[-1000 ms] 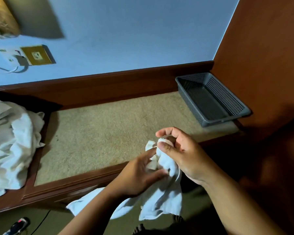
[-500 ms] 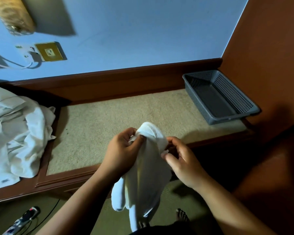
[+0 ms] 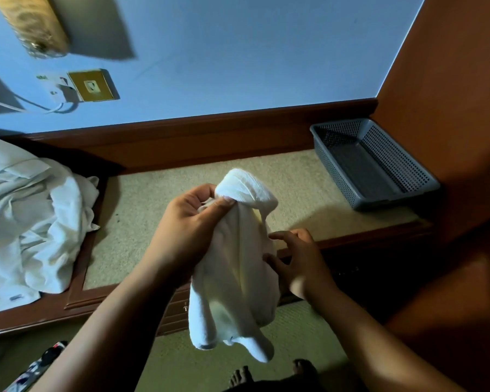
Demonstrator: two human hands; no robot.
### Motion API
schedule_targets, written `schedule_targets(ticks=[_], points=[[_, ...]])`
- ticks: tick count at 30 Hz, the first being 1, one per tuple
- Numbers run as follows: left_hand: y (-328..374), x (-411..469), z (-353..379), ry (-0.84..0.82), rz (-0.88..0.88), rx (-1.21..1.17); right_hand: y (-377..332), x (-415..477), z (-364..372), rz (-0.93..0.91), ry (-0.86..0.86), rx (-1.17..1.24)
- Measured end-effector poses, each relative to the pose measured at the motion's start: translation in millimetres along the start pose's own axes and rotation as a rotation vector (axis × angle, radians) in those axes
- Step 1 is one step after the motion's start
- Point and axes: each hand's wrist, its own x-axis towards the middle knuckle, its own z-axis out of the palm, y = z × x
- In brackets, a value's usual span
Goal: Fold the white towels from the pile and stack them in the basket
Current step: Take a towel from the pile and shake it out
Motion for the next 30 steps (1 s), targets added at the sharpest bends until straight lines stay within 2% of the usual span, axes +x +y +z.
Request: schedule_targets(ticks=[4,10,15,19,21,25,27,30], points=[[4,4,-7,-0.081,-0.013,-0.111,3,7,7,0.008,0.120,0.105],[6,13,-11,-0.110,-0.061,-0.193,14,28,9,0.023,0.067,0.188],[4,33,-24,0.058,-0.097,-0.180,23,36,-11,0.217,0.104,0.306],[-11,49,-34,0.135,-0.128,-0.126,15,40,-41,0.187,0.300,0.280],[-22,55,-34,0.122,-0.176,-0.053,-1,42,-52,0.176,0.311,0.326],[-34,54,-24,-0.038,-0.270,0.039,-45,27,-70,0.051,0.088,0.557],[-26,50,-20,-0.174,-0.211,0.079,-64,20,-75,0.011,-0.063,0.578],[-8,43,-15,-0.485,-0.064,0.059,-78,20,-70,0.037,-0.294,0.619]])
